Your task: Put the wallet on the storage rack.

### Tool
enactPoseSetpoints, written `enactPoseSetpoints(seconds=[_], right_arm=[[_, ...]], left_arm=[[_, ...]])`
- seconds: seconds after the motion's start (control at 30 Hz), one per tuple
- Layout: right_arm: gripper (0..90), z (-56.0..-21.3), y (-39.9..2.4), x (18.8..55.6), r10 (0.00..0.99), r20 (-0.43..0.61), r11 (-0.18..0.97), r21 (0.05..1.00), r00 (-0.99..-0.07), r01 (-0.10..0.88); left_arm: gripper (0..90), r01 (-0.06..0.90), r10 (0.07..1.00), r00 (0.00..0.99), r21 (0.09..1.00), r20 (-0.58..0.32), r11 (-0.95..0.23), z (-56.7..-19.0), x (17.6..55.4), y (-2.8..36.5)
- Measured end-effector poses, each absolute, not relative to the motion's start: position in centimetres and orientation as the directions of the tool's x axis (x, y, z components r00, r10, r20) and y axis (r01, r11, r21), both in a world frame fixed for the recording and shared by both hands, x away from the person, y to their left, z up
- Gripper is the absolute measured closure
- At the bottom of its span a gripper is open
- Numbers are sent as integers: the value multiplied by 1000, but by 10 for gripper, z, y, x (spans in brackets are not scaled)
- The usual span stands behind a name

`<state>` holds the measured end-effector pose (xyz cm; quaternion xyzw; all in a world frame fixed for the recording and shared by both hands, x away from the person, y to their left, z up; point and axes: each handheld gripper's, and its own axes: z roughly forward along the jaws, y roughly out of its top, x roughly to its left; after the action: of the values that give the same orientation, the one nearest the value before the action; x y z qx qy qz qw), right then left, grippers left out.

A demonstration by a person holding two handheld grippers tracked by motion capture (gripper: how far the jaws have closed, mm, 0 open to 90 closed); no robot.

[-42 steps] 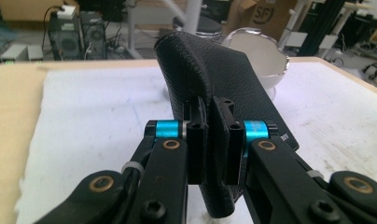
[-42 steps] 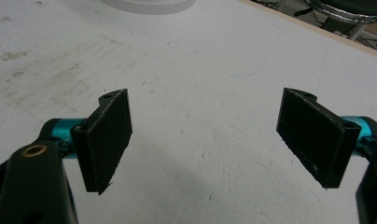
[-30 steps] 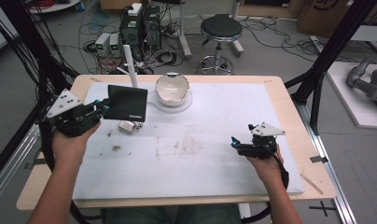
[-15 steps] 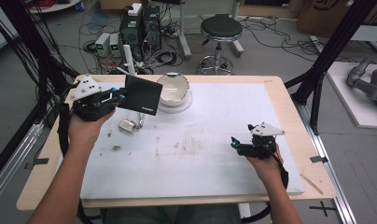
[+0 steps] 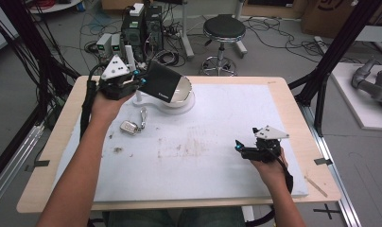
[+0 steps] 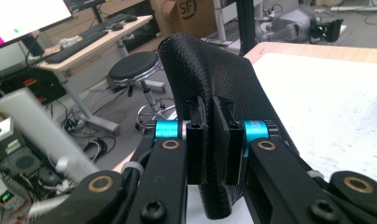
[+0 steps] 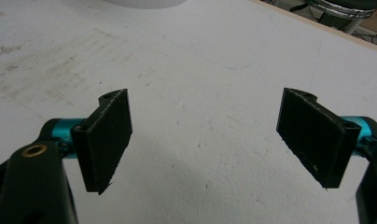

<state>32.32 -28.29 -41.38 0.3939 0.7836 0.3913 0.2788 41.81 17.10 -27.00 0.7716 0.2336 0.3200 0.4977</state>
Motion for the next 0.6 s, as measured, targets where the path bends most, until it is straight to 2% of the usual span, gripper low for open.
enactPoseSetpoints(seconds=[0.13,0.3,0.6], right_arm=[[184,-414,-283,324,835,-126,383,832,-536,401],[184,-414,-286,323,833,-130,384,835,-537,394],[184,-416,-290,325,837,-121,377,834,-534,403]], left_arm=[[837,-33,622,717,906,315,-421,-272,434,156],[837,7,633,707,892,315,-452,-284,453,144],[836,63,671,687,896,280,-439,-304,476,139]])
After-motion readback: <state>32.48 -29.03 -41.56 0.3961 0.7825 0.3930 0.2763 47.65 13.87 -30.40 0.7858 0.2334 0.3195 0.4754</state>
